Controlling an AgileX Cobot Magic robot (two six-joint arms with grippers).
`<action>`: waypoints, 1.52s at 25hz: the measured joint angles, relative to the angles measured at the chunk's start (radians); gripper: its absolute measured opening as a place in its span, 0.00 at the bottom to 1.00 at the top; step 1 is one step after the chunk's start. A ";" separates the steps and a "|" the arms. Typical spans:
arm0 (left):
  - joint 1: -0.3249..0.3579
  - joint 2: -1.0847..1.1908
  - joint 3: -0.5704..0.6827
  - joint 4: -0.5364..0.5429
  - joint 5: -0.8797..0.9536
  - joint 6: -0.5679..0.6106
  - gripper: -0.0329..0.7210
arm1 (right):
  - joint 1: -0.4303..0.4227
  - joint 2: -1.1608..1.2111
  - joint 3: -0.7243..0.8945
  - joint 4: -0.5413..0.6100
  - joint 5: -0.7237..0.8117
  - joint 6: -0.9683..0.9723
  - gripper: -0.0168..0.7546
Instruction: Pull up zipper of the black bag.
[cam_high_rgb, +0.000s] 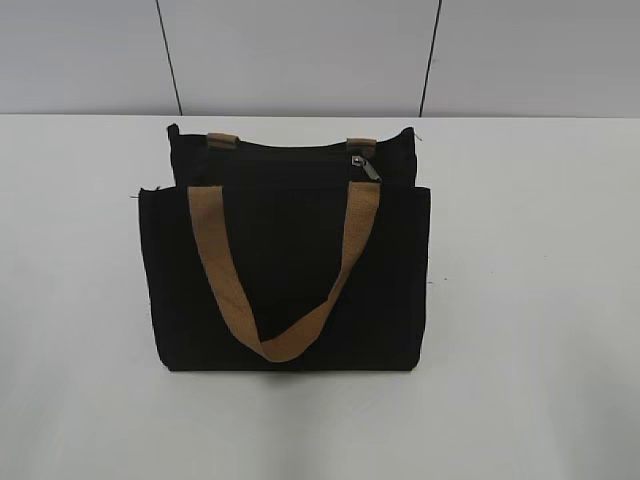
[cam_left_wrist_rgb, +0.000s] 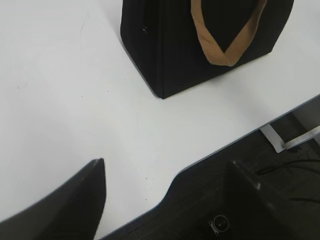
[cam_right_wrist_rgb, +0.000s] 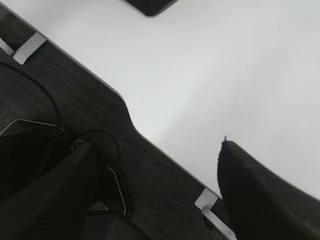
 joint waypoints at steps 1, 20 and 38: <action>0.000 0.006 0.002 0.000 -0.004 0.000 0.77 | 0.000 0.001 0.004 0.000 -0.006 -0.001 0.76; 0.077 0.003 0.003 -0.001 -0.009 0.003 0.77 | -0.104 0.007 0.005 0.002 -0.018 -0.003 0.76; 0.426 -0.204 0.003 -0.002 -0.010 0.004 0.71 | -0.643 -0.308 0.007 0.006 -0.018 -0.003 0.76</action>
